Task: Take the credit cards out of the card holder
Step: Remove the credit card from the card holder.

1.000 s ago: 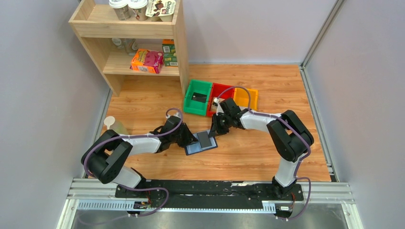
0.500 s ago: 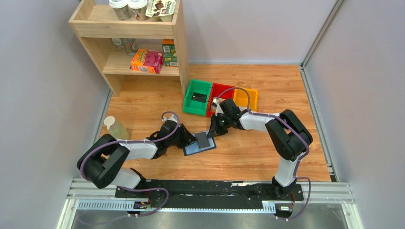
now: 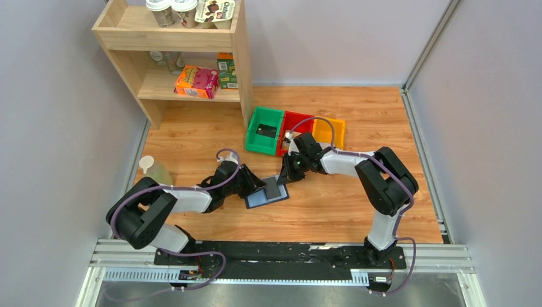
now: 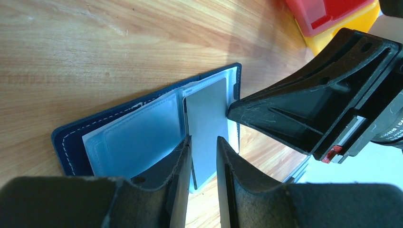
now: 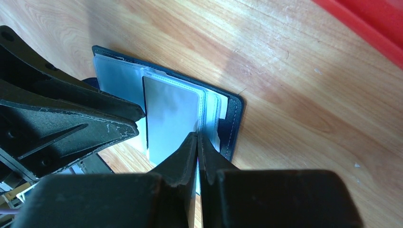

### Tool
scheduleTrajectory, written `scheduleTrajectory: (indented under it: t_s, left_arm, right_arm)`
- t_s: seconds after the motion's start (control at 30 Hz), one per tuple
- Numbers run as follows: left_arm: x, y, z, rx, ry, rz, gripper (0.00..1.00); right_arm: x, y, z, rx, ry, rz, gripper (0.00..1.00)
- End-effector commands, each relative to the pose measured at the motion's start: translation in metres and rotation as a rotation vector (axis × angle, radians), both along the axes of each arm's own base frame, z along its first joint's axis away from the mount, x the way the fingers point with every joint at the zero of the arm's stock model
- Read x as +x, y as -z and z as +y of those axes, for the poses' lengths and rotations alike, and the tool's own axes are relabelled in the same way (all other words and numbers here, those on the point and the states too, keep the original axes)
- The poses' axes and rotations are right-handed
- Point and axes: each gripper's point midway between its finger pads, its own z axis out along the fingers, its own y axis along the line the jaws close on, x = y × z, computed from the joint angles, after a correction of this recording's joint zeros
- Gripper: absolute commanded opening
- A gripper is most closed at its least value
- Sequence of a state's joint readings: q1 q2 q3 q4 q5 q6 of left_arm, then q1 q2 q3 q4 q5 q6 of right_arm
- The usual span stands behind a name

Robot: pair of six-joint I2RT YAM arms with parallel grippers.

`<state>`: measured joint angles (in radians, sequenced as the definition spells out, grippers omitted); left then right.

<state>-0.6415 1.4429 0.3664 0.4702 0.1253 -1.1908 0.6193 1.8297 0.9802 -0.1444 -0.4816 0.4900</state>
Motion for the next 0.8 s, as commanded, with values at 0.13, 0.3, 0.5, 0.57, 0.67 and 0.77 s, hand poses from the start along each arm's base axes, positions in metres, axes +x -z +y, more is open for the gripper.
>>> scheduleTrajectory:
  t_s: [0.13,0.3,0.5,0.57,0.67,0.77]
  left_arm:
    - [-0.001,0.007,0.01,0.079,-0.035,0.049,0.34]
    - [0.0,0.003,0.004,0.07,-0.008,0.041,0.34]
    - [0.005,-0.011,-0.011,-0.01,0.042,-0.022,0.3]
    - [0.006,-0.017,-0.017,-0.043,0.059,-0.045,0.3]
    - [0.008,-0.027,-0.023,-0.084,0.08,-0.071,0.29]
    - [0.009,-0.034,-0.027,-0.105,0.087,-0.092,0.28]
  right_arm:
    - [-0.011,0.025,-0.012,-0.081,0.003,0.04,0.07]
    - [-0.011,0.025,-0.011,-0.078,0.003,0.043,0.07]
    - [-0.011,0.024,-0.011,-0.074,0.004,0.044,0.07]
    - [-0.011,0.025,-0.011,-0.075,0.004,0.045,0.07]
    - [-0.012,0.026,-0.012,-0.077,0.005,0.05,0.07]
    - [-0.012,0.026,-0.011,-0.074,0.006,0.047,0.07]
